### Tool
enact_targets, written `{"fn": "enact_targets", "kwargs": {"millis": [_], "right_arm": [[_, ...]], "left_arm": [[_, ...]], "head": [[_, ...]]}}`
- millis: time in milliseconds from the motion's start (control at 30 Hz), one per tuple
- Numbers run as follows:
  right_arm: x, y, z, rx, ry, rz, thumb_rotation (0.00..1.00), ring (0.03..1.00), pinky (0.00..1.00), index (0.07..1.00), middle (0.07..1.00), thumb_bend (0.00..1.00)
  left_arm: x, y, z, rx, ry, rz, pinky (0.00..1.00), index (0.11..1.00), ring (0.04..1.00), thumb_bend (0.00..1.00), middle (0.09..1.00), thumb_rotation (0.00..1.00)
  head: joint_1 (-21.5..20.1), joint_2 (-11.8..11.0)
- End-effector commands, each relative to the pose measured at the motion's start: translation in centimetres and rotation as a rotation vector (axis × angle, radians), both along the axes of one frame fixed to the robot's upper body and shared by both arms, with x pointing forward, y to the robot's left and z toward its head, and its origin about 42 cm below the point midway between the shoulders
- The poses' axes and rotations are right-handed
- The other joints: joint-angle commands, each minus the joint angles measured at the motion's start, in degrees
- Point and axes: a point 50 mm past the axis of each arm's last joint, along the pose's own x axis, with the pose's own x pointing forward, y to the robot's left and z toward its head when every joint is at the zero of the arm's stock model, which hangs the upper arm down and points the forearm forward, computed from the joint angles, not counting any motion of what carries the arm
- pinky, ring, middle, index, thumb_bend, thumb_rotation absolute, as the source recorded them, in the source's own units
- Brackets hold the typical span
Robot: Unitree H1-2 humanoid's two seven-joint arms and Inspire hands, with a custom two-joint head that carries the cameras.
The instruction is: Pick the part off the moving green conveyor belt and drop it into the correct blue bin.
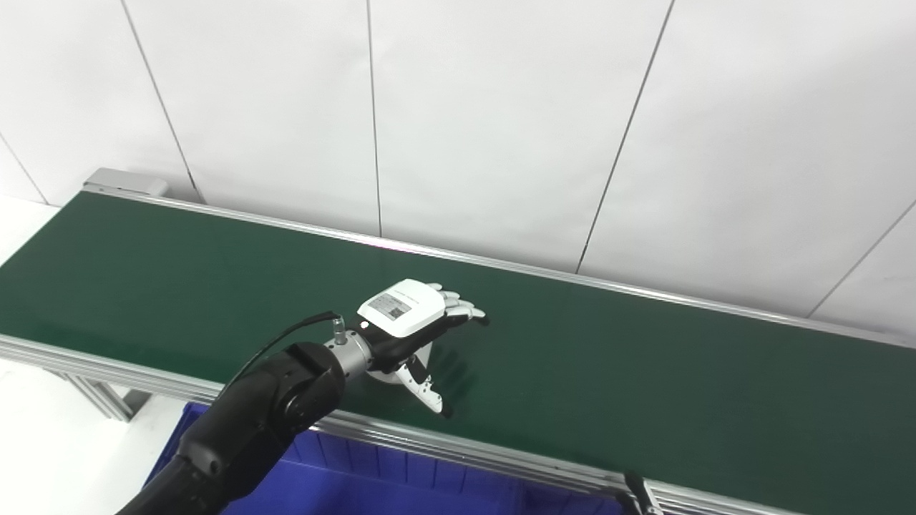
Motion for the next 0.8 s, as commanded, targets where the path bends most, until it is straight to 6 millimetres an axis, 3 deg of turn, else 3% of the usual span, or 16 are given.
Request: {"fn": "enact_targets", "kwargs": {"millis": [0, 233, 400, 533, 667, 700, 733, 767], "right_arm": [[0.1, 0.2, 1.2, 0.025, -0.080, 0.000, 0.95, 0.869, 0.87, 0.898, 0.910, 0.70], [-0.1, 0.1, 1.3, 0.034, -0.079, 0.003, 0.94, 0.852, 0.87, 0.890, 0.903, 0.70], [-0.1, 0.1, 1.3, 0.038, -0.077, 0.004, 0.94, 0.842, 0.87, 0.891, 0.900, 0.71], [-0.2, 0.2, 1.4, 0.041, -0.076, -0.001, 0.94, 0.823, 0.86, 0.891, 0.892, 0.70], [-0.2, 0.3, 1.5, 0.046, -0.076, 0.000, 0.94, 0.817, 0.87, 0.892, 0.890, 0.70], [-0.2, 0.3, 1.5, 0.045, -0.076, 0.002, 0.94, 0.817, 0.88, 0.895, 0.890, 0.71], [-0.2, 0.3, 1.5, 0.045, -0.075, 0.003, 0.94, 0.816, 0.89, 0.897, 0.890, 0.71], [-0.1, 0.3, 1.5, 0.047, -0.075, 0.003, 0.94, 0.815, 0.90, 0.900, 0.890, 0.71]], "left_arm": [[1.7, 0.2, 1.8, -0.007, -0.084, -0.003, 0.91, 0.845, 0.894, 0.98, 0.871, 0.39], [2.7, 1.2, 0.4, 0.077, -0.014, 0.052, 0.95, 0.852, 0.905, 0.95, 0.867, 0.35], [2.8, 1.1, 0.3, 0.135, -0.008, 0.066, 0.91, 0.837, 0.878, 0.96, 0.846, 0.31], [2.7, 0.7, 0.8, 0.168, -0.010, 0.103, 0.67, 0.761, 0.727, 0.95, 0.752, 0.12], [2.7, 0.5, 1.4, 0.185, 0.003, 0.118, 0.55, 0.681, 0.598, 0.92, 0.657, 0.02], [2.7, 0.4, 1.6, 0.194, 0.014, 0.118, 0.50, 0.641, 0.548, 0.87, 0.621, 0.01], [2.7, 0.3, 1.7, 0.201, 0.023, 0.118, 0.45, 0.554, 0.511, 0.67, 0.594, 0.03], [2.7, 0.2, 1.8, 0.197, 0.036, 0.120, 0.38, 0.526, 0.447, 0.57, 0.519, 0.02]], "head": [[0.04, -0.02], [-0.31, 0.40], [-0.40, 0.61], [-0.56, 0.76], [-0.76, 0.89], [-0.79, 0.91], [-0.79, 0.91], [-0.81, 0.95]]}}
